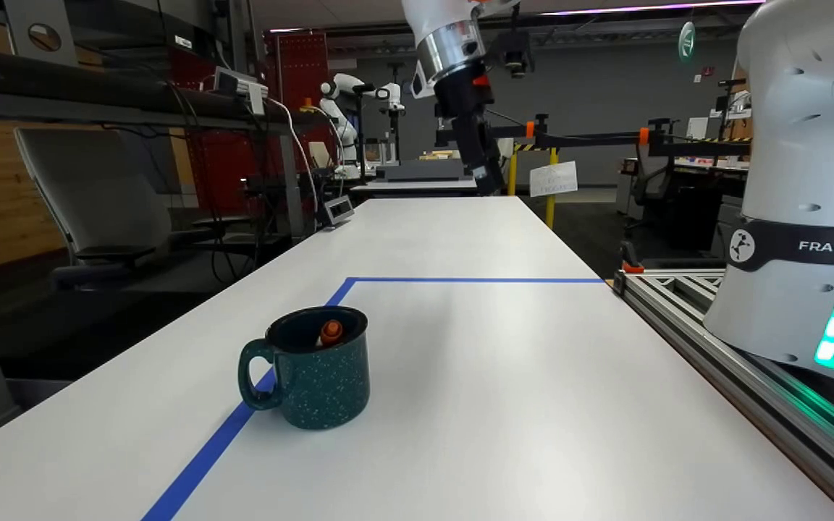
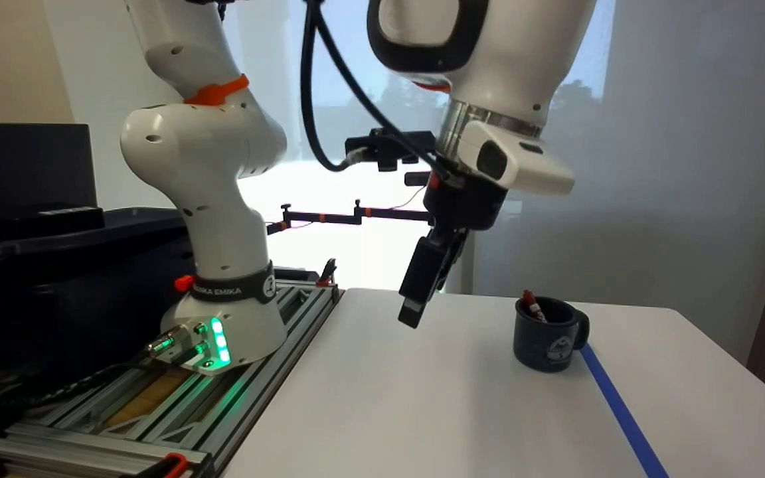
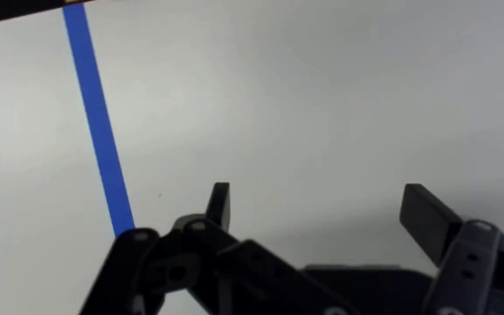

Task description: Take the red marker out of the mug.

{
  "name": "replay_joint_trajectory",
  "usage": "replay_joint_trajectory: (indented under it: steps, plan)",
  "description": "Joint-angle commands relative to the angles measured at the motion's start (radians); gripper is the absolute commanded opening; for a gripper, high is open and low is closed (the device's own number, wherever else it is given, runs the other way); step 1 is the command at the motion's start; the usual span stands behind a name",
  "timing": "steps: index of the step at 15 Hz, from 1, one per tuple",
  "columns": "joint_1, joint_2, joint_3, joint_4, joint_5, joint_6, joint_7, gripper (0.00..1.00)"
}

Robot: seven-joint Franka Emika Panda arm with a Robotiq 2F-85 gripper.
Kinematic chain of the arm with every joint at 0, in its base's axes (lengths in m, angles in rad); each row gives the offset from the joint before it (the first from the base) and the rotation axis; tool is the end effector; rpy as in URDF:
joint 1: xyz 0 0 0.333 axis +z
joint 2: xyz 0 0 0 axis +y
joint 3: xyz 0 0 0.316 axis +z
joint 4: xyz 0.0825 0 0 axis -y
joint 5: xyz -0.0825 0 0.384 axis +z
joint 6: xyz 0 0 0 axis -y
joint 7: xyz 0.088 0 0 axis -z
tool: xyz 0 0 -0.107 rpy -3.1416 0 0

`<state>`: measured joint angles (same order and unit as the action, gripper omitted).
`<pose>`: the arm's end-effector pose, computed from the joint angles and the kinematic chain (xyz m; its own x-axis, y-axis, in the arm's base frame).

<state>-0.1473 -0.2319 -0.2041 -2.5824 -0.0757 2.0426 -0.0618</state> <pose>0.3659 -0.1356 0.3177 0.9269 -0.2170 -0.3063 -0.2317 -0.9727 -0.0119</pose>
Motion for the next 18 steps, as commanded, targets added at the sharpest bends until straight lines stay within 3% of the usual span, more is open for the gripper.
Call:
replay_joint_trajectory:
  steps: [1, 8, 13, 18]
  plan:
    - [0.004, 0.080, 0.022, 0.029, 0.135, -0.023, 0.112, 1.00]
    - [0.007, 0.191, 0.044, 0.108, 0.422, -0.089, 0.270, 1.00]
    - [0.022, 0.249, 0.073, 0.136, 0.625, -0.047, 0.319, 1.00]
    - [0.066, 0.325, 0.132, 0.185, 0.749, 0.003, 0.345, 1.00]
